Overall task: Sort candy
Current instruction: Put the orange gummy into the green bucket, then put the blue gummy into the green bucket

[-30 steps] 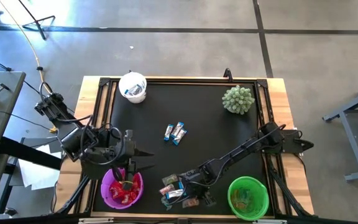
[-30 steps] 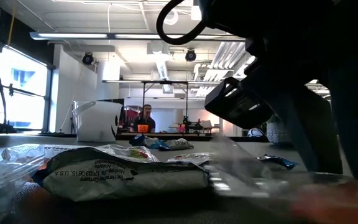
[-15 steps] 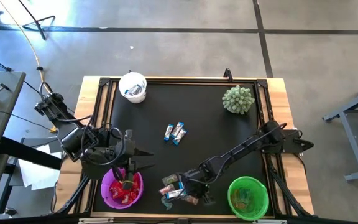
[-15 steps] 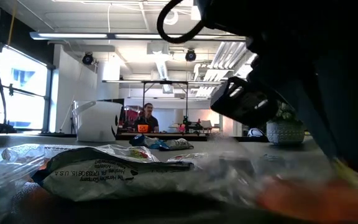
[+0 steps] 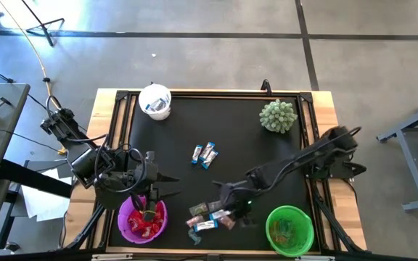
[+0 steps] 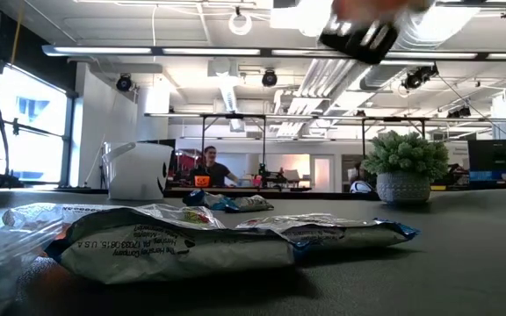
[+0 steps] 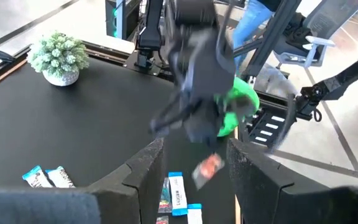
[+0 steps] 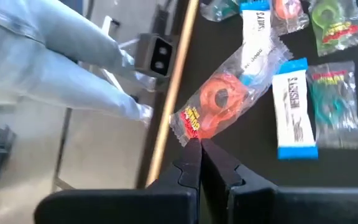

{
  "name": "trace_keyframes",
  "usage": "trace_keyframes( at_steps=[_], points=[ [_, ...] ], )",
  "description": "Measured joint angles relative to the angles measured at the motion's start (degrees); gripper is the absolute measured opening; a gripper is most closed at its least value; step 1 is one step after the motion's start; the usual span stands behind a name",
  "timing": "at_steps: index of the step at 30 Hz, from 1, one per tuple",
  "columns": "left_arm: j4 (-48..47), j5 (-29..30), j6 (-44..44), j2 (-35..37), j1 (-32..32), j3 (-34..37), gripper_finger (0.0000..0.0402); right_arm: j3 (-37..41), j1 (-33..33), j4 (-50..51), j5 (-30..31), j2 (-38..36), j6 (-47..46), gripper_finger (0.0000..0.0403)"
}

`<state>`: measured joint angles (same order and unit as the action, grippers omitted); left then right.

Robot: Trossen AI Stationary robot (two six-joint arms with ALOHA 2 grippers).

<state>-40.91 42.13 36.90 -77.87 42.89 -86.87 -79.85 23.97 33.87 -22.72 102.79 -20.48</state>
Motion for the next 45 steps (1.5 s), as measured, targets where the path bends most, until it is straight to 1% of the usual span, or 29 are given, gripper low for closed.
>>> trace_keyframes(
  at_steps=[2,6,9,13,17,21,24,27,28,31,34,37,40,41,43,45],
  points=[
    [0.0,0.0,-0.2,0.0,0.0,0.0,0.0158,0.0,0.0,1.9,0.1,-3.4,-3.0,0.0],
    [0.0,0.0,-0.5,0.0,0.0,0.0,0.0158,0.0,0.7,4.9,0.3,-10.8,-12.1,0.0],
    [0.1,0.2,-0.6,0.0,0.0,0.0,0.0158,0.0,2.2,7.5,3.5,-15.6,-16.0,0.0],
    [1.3,2.2,-0.5,0.0,0.0,0.0,0.0158,0.0,4.5,14.1,7.4,-19.9,-19.9,0.0],
    [4.5,3.3,-0.5,0.0,0.0,0.0,0.0158,0.0,7.9,24.8,7.6,-22.1,-27.3,0.0],
    [8.9,4.7,-0.5,0.0,0.0,0.0,0.0158,0.0,14.1,33.2,3.8,-23.3,-35.6,0.0],
    [11.9,7.4,0.3,0.0,0.0,0.0,0.0158,0.0,19.5,34.6,1.6,-23.5,-41.1,0.0],
    [14.0,10.2,1.0,0.0,0.0,0.0,0.0158,0.0,24.6,34.4,1.1,-23.2,-45.2,0.0],
    [14.6,11.1,1.0,0.0,0.0,0.0,0.0158,0.0,26.1,34.4,1.3,-23.0,-46.4,0.0],
    [15.9,14.2,1.0,0.0,0.0,0.0,0.0158,0.0,29.6,34.0,4.3,-22.8,-50.3,0.0002],
    [16.4,16.9,1.0,-0.1,-0.4,0.0,0.0158,0.0,31.9,33.3,8.7,-22.8,-49.6,0.0013],
    [17.2,17.5,1.0,-0.2,-1.2,0.0,0.0158,0.0,32.7,33.4,12.5,-22.8,-46.4,0.0034],
    [17.3,17.7,1.9,-0.7,-2.0,0.0,0.0158,0.0,32.7,33.6,14.8,-22.8,-43.8,0.006],
    [17.3,17.7,2.1,-1.0,-2.2,0.0,0.0158,0.0,32.7,33.7,15.9,-22.8,-42.2,0.0069],
    [17.2,17.7,2.7,-1.8,-2.5,0.0,0.0158,0.0,32.3,33.6,20.0,-22.8,-37.0,0.0083],
    [17.3,17.7,3.5,-2.6,-2.9,0.0,0.0158,0.0,31.0,33.4,26.5,-22.8,-29.4,0.0093]
  ],
)
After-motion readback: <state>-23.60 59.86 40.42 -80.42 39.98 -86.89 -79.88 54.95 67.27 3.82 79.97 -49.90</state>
